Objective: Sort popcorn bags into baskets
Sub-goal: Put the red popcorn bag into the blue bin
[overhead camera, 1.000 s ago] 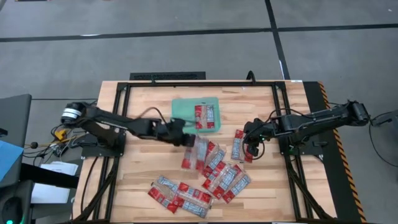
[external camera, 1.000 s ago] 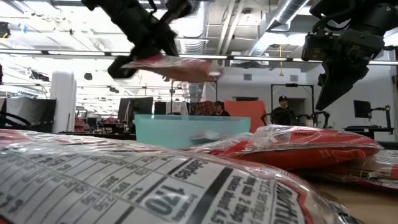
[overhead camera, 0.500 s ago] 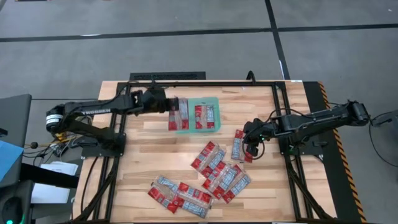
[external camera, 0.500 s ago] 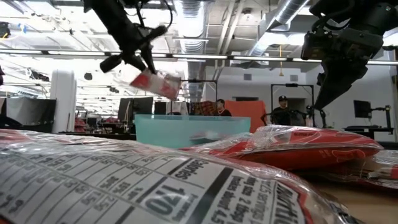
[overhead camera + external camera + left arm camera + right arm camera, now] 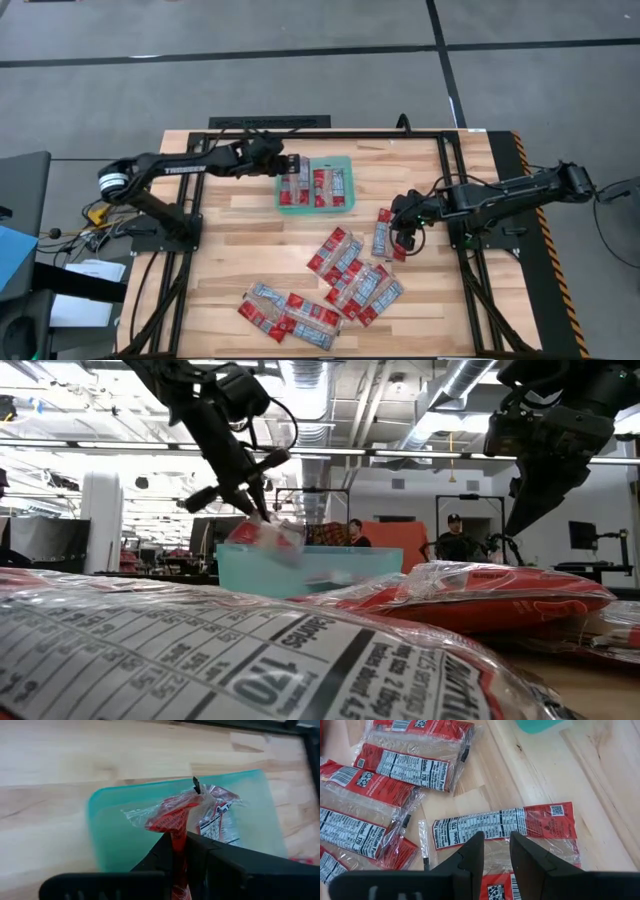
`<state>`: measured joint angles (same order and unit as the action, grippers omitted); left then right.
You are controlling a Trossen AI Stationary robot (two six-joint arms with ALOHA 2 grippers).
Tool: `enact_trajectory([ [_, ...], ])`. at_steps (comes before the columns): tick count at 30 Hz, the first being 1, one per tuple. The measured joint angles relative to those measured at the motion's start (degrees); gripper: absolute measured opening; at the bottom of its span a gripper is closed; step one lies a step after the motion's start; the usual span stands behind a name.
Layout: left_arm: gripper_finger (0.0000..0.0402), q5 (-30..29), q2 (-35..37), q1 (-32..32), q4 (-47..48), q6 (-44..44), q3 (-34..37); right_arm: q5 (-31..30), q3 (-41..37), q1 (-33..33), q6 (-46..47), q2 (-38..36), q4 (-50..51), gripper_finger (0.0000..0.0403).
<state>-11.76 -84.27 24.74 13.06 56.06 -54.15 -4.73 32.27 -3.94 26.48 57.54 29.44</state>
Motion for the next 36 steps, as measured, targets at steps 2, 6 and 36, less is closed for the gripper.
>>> enact_trajectory([
  [2,0.0007,0.0,-0.9,0.0,-1.2,0.1,0.0,0.0,0.0,0.0,0.0,0.0,0.0,0.0119],
  [6,0.0023,-0.7,-2.2,0.0,-0.9,0.5,0.0,0.0,0.0,0.0,0.0,0.0,0.0,0.0118],
  [36,0.0231,12.6,-2.6,-6.9,15.1,-22.2,-14.9,0.0,0.0,0.0,-0.1,0.0,0.1,0.0119],
])
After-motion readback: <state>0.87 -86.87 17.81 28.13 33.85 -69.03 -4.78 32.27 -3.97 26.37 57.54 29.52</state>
